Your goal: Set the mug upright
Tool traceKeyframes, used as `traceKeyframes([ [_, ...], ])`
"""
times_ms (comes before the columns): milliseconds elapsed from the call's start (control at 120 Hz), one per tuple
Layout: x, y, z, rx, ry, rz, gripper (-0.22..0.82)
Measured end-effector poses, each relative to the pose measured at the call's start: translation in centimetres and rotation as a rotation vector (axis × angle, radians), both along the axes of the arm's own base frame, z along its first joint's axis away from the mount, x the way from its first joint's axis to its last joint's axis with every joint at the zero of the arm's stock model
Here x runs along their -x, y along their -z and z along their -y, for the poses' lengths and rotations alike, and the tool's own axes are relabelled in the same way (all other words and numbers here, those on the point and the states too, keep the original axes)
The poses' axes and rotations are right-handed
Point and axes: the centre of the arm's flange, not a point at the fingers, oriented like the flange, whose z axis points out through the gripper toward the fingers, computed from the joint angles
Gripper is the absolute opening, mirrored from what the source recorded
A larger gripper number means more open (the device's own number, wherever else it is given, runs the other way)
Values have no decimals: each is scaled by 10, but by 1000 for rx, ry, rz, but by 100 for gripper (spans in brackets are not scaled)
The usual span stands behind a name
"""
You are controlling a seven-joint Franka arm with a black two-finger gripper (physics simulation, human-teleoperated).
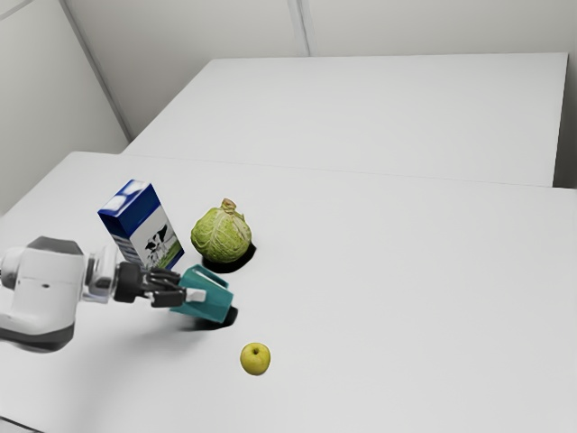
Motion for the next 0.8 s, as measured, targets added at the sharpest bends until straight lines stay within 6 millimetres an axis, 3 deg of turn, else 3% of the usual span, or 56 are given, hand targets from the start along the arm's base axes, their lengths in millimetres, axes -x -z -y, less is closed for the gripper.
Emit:
traceKeyframes([
  [258,-11,-8,10,4,16,27,-9],
  [800,-36,-30,24,-18,20,96,-18],
])
